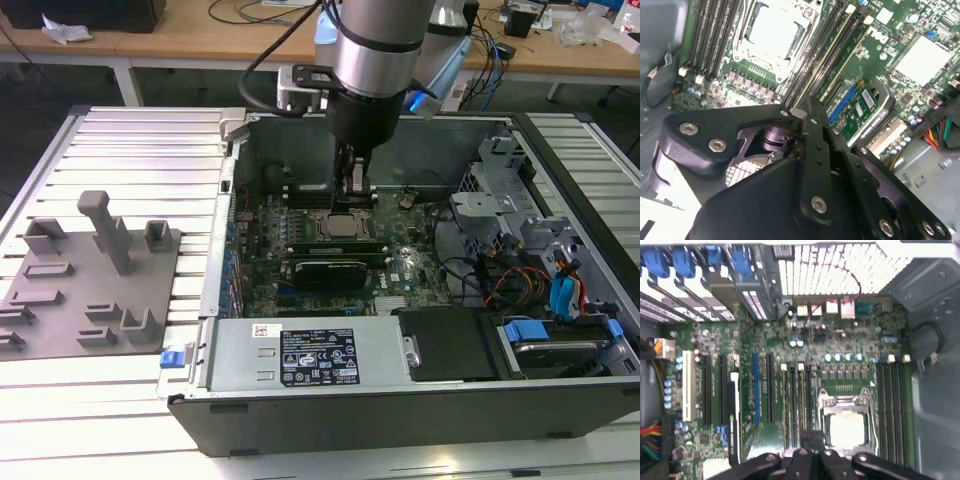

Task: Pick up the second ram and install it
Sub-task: 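Press down the second ram until it locks into place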

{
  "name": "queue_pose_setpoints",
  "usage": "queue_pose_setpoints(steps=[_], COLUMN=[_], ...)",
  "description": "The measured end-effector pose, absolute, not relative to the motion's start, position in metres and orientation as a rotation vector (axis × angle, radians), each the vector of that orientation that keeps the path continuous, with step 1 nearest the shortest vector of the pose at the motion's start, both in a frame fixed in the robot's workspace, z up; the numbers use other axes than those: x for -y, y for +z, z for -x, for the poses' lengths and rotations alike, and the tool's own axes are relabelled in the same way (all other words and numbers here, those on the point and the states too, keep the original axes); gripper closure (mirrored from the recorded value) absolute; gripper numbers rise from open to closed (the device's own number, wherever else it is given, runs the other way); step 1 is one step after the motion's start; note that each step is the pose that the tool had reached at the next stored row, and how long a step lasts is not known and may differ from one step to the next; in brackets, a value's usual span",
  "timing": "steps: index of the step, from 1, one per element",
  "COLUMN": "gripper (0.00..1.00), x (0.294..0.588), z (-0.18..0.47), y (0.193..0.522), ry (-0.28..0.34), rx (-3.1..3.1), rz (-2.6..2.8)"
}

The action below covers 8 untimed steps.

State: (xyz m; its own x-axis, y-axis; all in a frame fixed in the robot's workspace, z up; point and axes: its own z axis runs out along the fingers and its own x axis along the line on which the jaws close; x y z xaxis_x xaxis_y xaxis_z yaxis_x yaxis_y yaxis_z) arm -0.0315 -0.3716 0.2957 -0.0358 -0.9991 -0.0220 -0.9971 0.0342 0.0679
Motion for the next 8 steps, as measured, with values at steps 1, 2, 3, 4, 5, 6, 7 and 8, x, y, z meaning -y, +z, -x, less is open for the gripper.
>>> queue_pose_setpoints(steps=[1, 2, 3, 4, 5, 6, 7, 8], gripper=[0.89, 0.89, 0.89, 0.89, 0.89, 0.89, 0.89, 0.89], x=[0.3716, 0.3716, 0.3716, 0.3716, 0.3716, 0.3716, 0.3716, 0.3716], z=[0.0315, 0.0315, 0.0315, 0.0315, 0.0315, 0.0315, 0.0315, 0.0315], y=[0.2957, 0.2958, 0.2959, 0.2959, 0.2959, 0.2959, 0.2959, 0.2959], ry=[-0.100, -0.100, -0.100, -0.100, -0.100, -0.099, -0.099, -0.099], rx=[2.236, 2.236, 2.236, 2.236, 2.236, 2.236, 2.236, 2.236], rz=[-2.159, -2.159, -2.159, -2.159, -2.159, -2.159, -2.159, -2.159])
